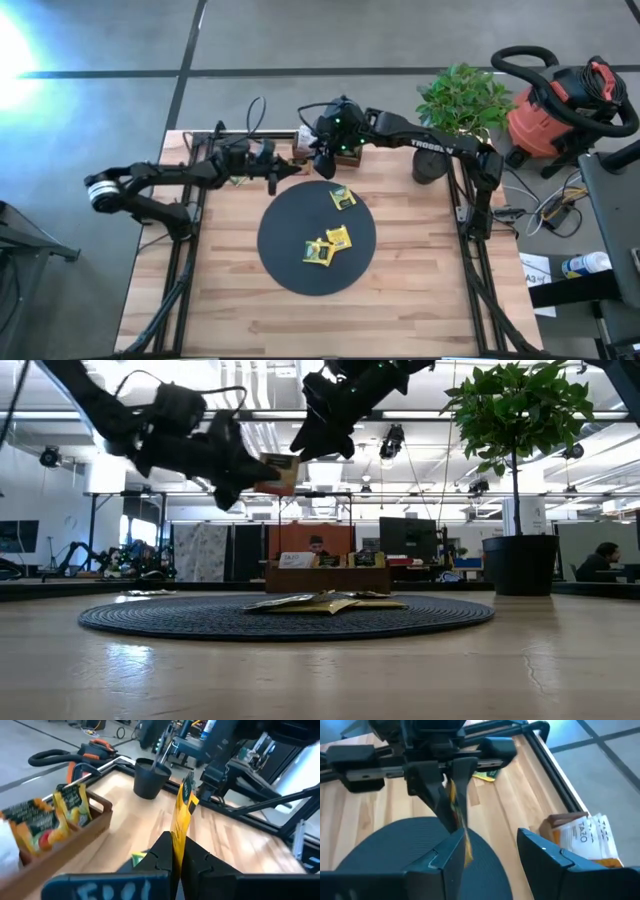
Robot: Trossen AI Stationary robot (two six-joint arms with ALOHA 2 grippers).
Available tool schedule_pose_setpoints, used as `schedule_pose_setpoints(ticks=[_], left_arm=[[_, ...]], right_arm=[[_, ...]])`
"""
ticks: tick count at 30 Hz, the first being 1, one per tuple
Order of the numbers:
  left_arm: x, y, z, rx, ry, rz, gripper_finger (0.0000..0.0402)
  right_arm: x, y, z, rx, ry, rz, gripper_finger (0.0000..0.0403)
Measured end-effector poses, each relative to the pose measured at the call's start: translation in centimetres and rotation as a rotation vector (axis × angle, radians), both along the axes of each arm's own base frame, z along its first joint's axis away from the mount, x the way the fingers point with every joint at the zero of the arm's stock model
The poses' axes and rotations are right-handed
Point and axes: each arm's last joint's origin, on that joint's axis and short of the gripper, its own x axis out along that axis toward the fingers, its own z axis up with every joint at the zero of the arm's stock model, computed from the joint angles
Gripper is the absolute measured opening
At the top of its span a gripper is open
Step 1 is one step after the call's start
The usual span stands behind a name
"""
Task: Pick & Place Tea
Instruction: Put the yellow tea bag into the middle section of the wooden organizer
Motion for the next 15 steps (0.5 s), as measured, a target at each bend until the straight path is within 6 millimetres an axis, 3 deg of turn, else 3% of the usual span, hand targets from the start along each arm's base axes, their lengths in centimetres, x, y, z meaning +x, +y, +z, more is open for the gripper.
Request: schedule_pose_setpoints(ticks=[8,15], left_arm=[[3.4,1.6,1.4,0.053,-0.012,-0.045,0.0013],[4.3,2.2,1.2,0.05,0.019,-0.057,0.0014]], right_arm=[[-0.3,0.0,-0.4,0.009,0.052,-0.005,0.0176],[-1.0,-0.3,-1.0,-0.027,0.141,-0.036,0.0145]])
